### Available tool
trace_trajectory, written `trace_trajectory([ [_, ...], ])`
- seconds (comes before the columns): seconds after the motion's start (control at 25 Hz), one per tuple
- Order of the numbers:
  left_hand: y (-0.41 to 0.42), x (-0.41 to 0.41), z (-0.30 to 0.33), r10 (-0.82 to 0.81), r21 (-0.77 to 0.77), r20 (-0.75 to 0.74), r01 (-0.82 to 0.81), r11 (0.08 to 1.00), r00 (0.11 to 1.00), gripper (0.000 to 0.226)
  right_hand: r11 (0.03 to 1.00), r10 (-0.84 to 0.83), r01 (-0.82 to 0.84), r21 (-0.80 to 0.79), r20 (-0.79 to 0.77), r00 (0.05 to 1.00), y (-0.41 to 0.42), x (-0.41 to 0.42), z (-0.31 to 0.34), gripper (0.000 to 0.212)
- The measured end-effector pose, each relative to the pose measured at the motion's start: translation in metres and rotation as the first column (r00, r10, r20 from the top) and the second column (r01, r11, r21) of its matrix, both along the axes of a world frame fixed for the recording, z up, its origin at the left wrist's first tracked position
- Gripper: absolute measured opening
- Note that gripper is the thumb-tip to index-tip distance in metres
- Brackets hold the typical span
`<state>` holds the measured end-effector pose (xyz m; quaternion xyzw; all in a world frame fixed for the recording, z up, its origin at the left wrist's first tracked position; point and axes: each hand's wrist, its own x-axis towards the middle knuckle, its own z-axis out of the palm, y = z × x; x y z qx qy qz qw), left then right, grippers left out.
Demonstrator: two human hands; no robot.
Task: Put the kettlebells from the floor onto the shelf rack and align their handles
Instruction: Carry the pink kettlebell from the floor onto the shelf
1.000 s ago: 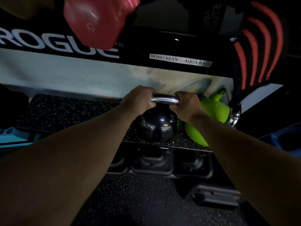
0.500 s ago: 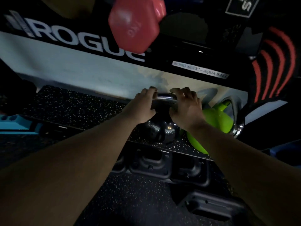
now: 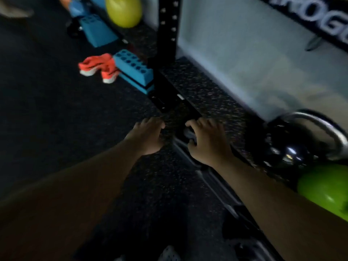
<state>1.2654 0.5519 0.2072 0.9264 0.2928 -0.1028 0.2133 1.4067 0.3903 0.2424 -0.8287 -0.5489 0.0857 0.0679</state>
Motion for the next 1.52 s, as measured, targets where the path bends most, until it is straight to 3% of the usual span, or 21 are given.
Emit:
trace_trajectory([
  [0.16, 0.016, -0.197, -0.044, 0.29, 0.001, -0.156, -0.293, 0.956, 0.944, 0.058, 0.958, 0.278, -0.281, -0.051, -0.051, 0.959, 0.065, -0.129, -0.04, 0.046],
  [0.32, -0.032, -0.4, -0.091, 0.629, -0.03, -0.288, -0.664, 0.747, 0.722, 0.064, 0.807, 0.567, -0.575, -0.133, -0.097, 0.818, 0.106, -0.289, -0.079, 0.049],
  [0.4, -0.07, -0.474, -0.115, 0.714, -0.056, -0.31, -0.762, 0.646, 0.628, 0.063, 0.746, 0.639, -0.649, -0.153, -0.111, 0.761, 0.11, -0.358, -0.105, 0.049],
  [0.52, -0.131, -0.555, -0.148, 0.767, -0.113, -0.394, -0.855, 0.506, 0.506, 0.081, 0.618, 0.751, -0.759, -0.206, -0.132, 0.647, 0.094, -0.454, -0.155, 0.051],
  [0.6, -0.164, -0.59, -0.176, 0.77, -0.159, -0.449, -0.888, 0.431, 0.454, 0.092, 0.535, 0.8, -0.802, -0.267, -0.143, 0.582, 0.077, -0.505, -0.193, 0.052],
  [0.8, -0.224, -0.617, -0.261, 0.756, -0.264, -0.487, -0.899, 0.349, 0.437, 0.078, 0.316, 0.897, -0.873, -0.372, -0.182, 0.403, 0.036, -0.573, -0.288, 0.053],
  [0.88, -0.243, -0.619, -0.292, 0.761, -0.308, -0.468, -0.89, 0.335, 0.449, 0.06, 0.209, 0.906, -0.886, -0.414, -0.26, 0.335, 0.023, -0.585, -0.321, 0.046],
  [1.0, -0.258, -0.621, -0.312, 0.877, -0.389, -0.299, -0.887, 0.249, 0.377, 0.02, 0.185, 0.843, -0.901, -0.392, -0.408, 0.351, 0.026, -0.596, -0.343, 0.007],
  [1.12, -0.254, -0.614, -0.303, 0.909, -0.438, -0.237, -0.873, 0.215, 0.343, 0.014, 0.139, 0.789, -0.896, -0.421, -0.5, 0.357, 0.039, -0.596, -0.339, 0.031],
  [1.2, -0.231, -0.611, -0.288, 0.88, -0.415, -0.273, -0.873, 0.256, 0.388, 0.01, 0.166, 0.764, -0.896, -0.411, -0.521, 0.381, 0.049, -0.588, -0.324, 0.034],
  [1.28, -0.194, -0.606, -0.266, 0.826, -0.386, -0.285, -0.847, 0.366, 0.487, 0.012, 0.26, 0.718, -0.878, -0.402, -0.528, 0.454, 0.065, -0.572, -0.302, 0.034],
  [1.4, -0.123, -0.59, -0.226, 0.692, -0.359, -0.278, -0.74, 0.569, 0.667, 0.009, 0.499, 0.587, -0.787, -0.362, -0.527, 0.614, 0.085, -0.533, -0.263, 0.032],
  [1.52, -0.045, -0.547, -0.171, 0.536, -0.324, -0.23, -0.584, 0.745, 0.812, 0.007, 0.748, 0.399, -0.592, -0.299, -0.51, 0.762, 0.105, -0.482, -0.215, 0.03],
])
